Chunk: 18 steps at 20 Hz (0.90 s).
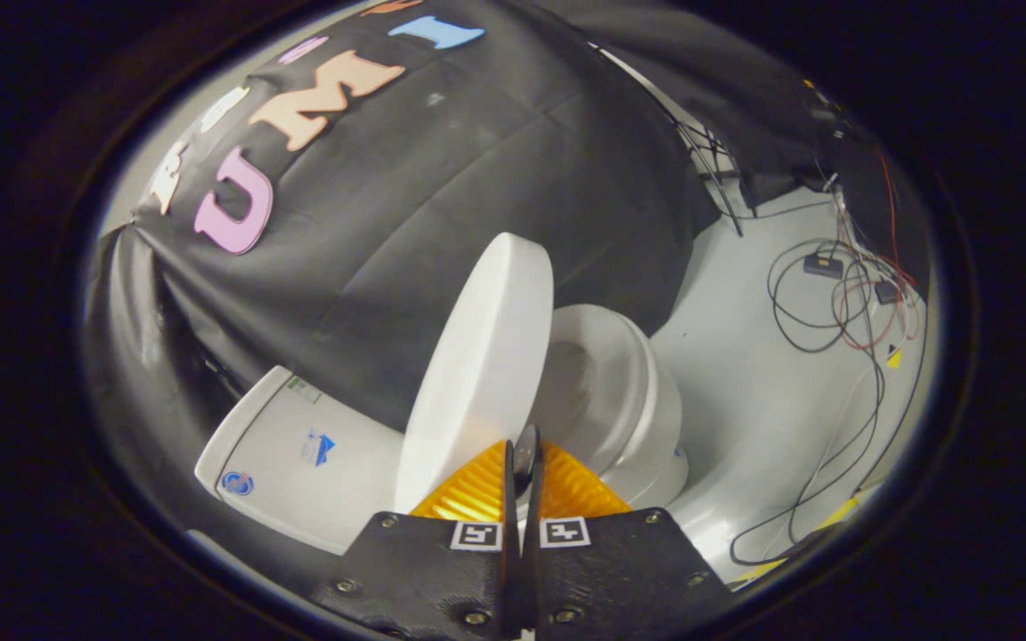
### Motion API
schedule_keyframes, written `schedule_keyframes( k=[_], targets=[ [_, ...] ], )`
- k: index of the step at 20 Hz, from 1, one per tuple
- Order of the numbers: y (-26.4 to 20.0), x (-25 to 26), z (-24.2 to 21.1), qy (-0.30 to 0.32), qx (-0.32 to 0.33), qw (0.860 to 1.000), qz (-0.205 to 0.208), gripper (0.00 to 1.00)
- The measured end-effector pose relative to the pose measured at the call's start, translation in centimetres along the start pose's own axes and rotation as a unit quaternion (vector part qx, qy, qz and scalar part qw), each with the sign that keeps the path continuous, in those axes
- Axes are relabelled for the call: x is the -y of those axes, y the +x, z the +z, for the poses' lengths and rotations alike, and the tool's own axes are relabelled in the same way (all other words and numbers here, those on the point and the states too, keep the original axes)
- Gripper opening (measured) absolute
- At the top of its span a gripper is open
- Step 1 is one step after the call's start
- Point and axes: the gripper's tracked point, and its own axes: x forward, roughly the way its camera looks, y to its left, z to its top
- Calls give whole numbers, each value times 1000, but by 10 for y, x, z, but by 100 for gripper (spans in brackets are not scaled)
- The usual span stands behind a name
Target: Open the toilet lid.
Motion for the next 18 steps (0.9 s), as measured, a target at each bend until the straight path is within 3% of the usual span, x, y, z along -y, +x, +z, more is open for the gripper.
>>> schedule_keyframes(
  k=[5, 12, 18],
  targets=[
    [-16, -48, 14, -69, 23, 996, 43, 1],
    [-25, -73, 18, -71, 26, 995, 59, 1],
    [-35, -107, 20, -109, 39, 991, 74, 1]
  ],
)
